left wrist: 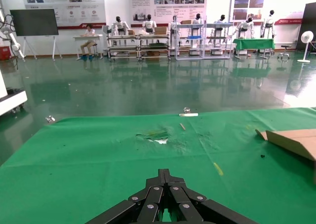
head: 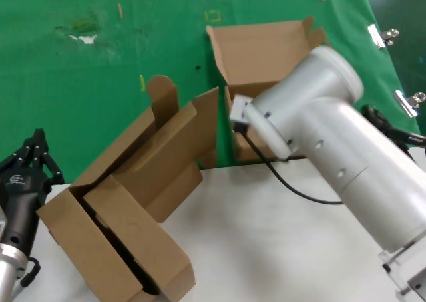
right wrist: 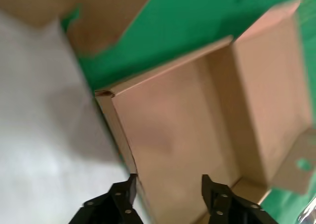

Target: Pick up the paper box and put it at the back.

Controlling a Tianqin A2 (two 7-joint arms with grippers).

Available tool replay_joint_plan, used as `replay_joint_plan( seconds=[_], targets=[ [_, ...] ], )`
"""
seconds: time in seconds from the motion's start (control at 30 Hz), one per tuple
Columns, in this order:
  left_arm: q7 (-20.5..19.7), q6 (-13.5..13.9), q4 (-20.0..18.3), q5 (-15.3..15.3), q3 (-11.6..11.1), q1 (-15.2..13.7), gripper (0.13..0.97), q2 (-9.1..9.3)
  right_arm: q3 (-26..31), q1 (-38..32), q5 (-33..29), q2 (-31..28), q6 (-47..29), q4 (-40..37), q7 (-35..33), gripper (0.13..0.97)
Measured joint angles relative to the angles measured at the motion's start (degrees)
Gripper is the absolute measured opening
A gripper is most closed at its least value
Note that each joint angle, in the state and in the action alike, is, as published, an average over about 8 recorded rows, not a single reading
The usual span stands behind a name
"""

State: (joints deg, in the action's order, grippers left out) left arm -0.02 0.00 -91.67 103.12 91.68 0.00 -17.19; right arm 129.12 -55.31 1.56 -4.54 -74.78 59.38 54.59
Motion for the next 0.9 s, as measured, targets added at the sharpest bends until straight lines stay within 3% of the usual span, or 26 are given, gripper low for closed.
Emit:
replay_joint_plan(
  seconds=[0.47,0.53,0.7,0.9],
  targets=[
    [0.0,0.0,0.0,0.0,0.0,0.0,0.14,0.0,-19.97,10.32,3.22,-1.76,11.2,29.49,3.84,0.7],
    [0.0,0.0,0.0,0.0,0.0,0.0,0.14,0.0,-22.74,12.69,4.17,-2.3,12.15,33.56,3.01,0.751],
    [0.0,0.0,0.0,0.0,0.0,0.0,0.14,0.0,-28.08,18.29,8.02,-5.01,12.67,41.39,-0.89,0.768],
    [0.0,0.0,0.0,0.0,0.0,0.0,0.14,0.0,-31.06,23.48,12.14,-8.93,12.4,44.13,-6.72,0.869]
  ],
)
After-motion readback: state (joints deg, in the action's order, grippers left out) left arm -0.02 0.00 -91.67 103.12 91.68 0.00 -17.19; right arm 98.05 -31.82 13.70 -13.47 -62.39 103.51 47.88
